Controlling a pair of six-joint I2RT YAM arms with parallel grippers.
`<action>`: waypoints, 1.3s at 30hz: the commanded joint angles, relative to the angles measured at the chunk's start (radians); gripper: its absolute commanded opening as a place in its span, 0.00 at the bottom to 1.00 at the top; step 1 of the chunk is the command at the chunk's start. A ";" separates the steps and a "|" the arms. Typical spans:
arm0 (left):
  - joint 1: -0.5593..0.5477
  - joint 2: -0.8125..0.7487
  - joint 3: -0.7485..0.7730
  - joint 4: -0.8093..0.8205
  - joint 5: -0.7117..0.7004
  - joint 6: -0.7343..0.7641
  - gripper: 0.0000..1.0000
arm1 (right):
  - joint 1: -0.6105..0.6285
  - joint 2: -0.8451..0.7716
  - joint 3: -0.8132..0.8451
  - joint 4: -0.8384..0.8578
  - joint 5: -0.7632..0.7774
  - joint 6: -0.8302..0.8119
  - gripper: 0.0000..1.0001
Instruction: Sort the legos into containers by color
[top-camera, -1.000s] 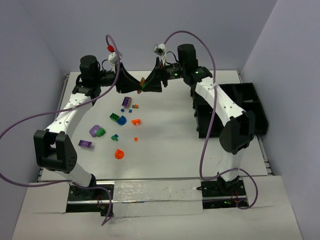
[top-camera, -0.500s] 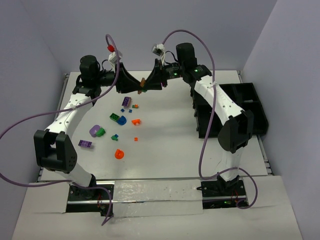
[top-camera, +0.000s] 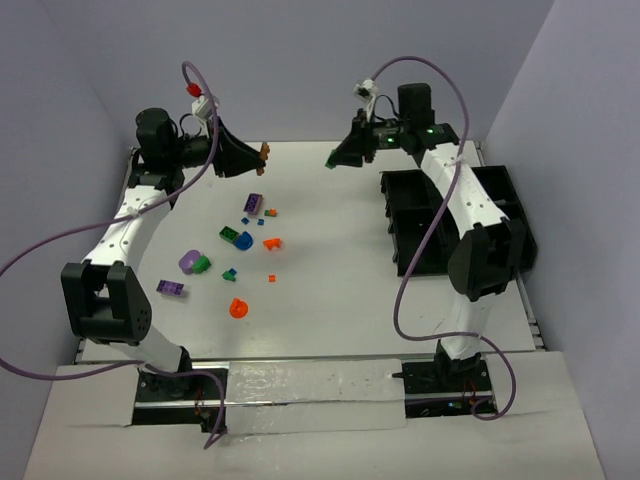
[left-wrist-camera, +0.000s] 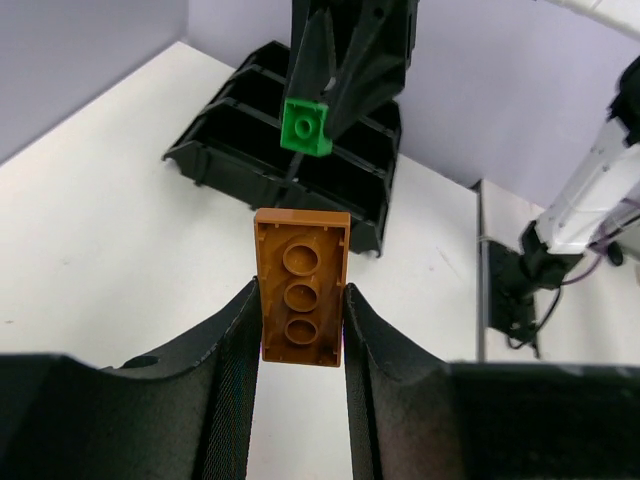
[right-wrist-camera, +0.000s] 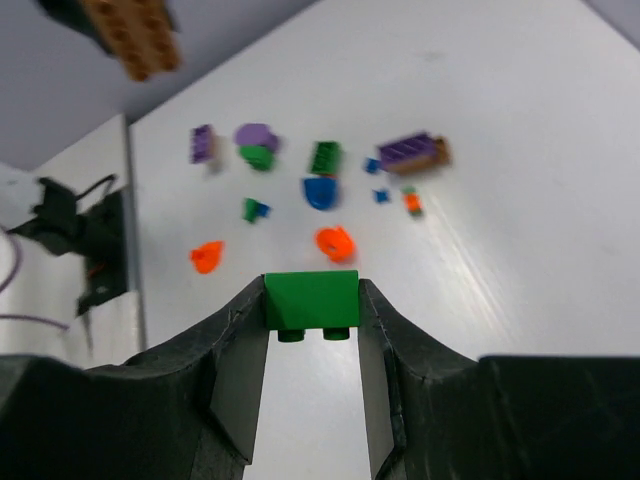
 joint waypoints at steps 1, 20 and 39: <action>-0.006 -0.033 0.060 -0.083 -0.056 0.132 0.00 | -0.092 -0.097 -0.073 -0.084 0.139 -0.073 0.00; -0.180 0.014 0.112 -0.338 -0.513 0.481 0.00 | -0.587 -0.017 -0.067 -0.073 1.036 -0.114 0.00; -0.182 0.108 0.143 -0.334 -0.489 0.486 0.00 | -0.614 0.247 0.124 -0.165 1.088 -0.208 0.10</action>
